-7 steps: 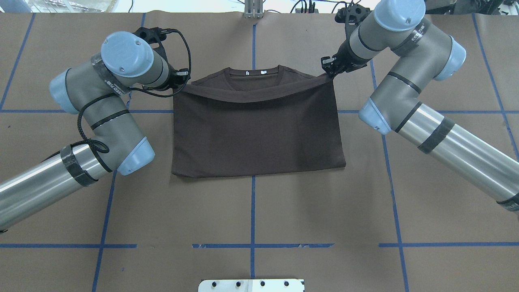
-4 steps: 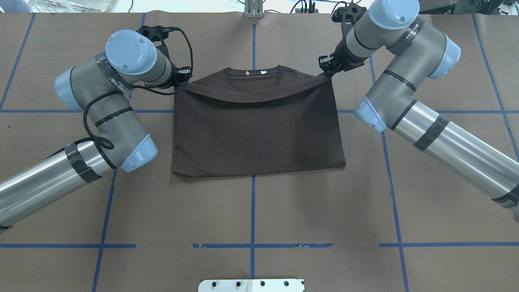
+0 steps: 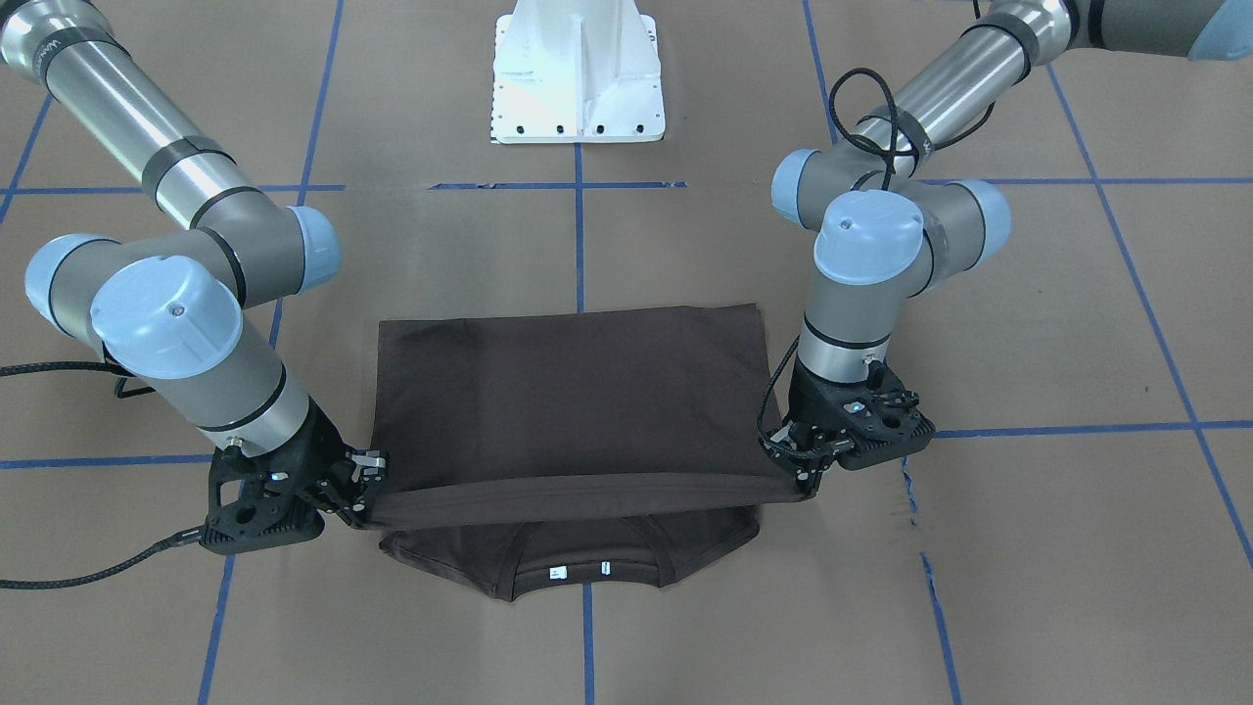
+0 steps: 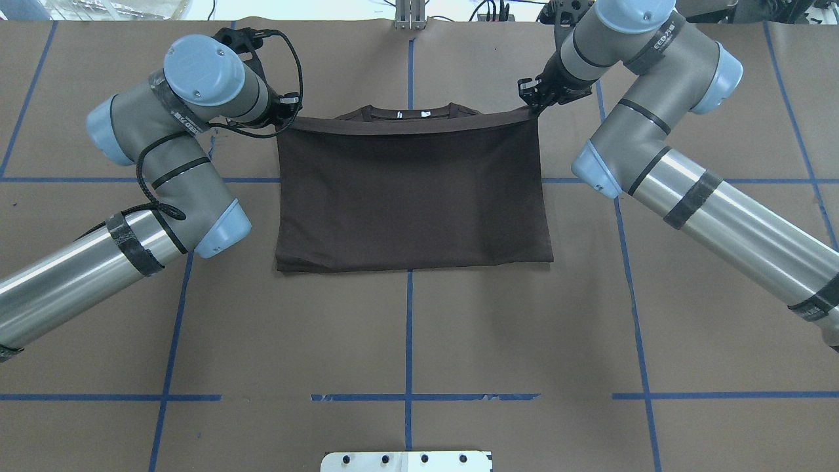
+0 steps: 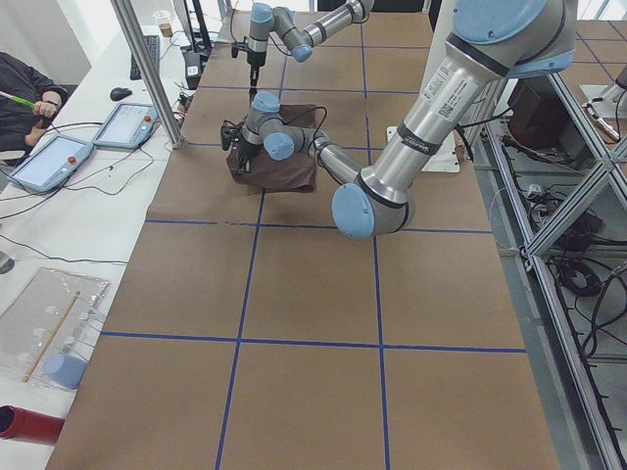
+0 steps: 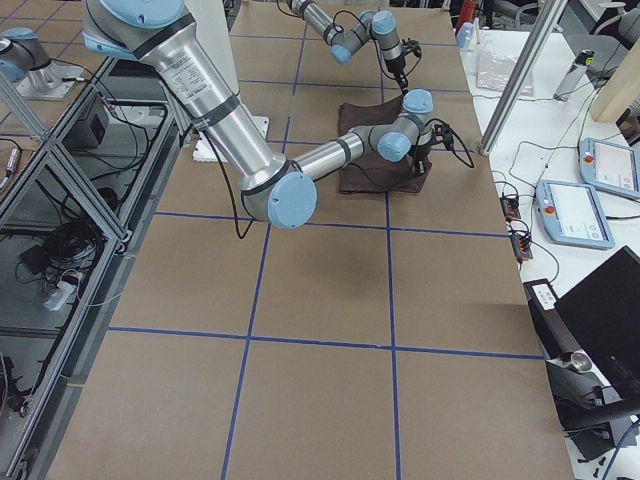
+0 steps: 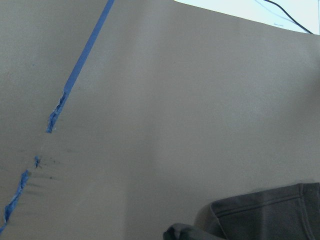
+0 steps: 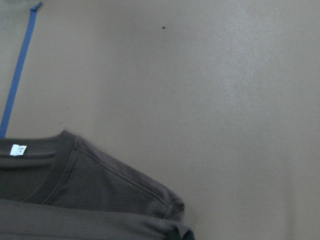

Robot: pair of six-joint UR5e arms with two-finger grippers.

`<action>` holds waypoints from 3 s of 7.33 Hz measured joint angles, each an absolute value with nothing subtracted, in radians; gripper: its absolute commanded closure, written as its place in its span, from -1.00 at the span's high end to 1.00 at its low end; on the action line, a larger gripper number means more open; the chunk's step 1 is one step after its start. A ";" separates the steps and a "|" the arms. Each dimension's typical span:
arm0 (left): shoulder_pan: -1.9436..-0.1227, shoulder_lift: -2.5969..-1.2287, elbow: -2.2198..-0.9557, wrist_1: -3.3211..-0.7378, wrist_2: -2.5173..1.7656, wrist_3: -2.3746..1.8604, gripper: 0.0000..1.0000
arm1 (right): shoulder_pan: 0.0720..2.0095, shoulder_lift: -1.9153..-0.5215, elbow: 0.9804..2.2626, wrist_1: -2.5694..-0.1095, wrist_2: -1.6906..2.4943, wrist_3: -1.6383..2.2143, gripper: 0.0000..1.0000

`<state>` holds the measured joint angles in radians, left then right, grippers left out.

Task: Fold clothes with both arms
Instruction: 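Lower the hem onto the collar and open both grippers, then move the right gripper to the folded shirt's side edge and grasp it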

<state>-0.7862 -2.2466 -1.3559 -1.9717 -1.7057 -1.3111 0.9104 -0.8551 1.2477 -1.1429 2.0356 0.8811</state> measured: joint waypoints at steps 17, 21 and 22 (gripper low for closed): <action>-0.780 -2.265 -1.360 -1.979 -1.701 -1.323 1.00 | 0.699 -1.194 1.607 -1.080 2.052 1.261 1.00; -0.779 -2.260 -1.361 -1.982 -1.701 -1.322 1.00 | 0.633 -1.255 1.668 -1.086 2.023 1.269 0.93; -0.779 -2.260 -1.361 -1.983 -1.701 -1.322 1.00 | 0.628 -1.255 1.662 -1.086 2.016 1.266 0.76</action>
<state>-0.7792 -2.2597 -1.3606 -1.9829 -1.7012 -1.3223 0.6281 -1.2554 1.6622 -1.0859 2.0161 1.2660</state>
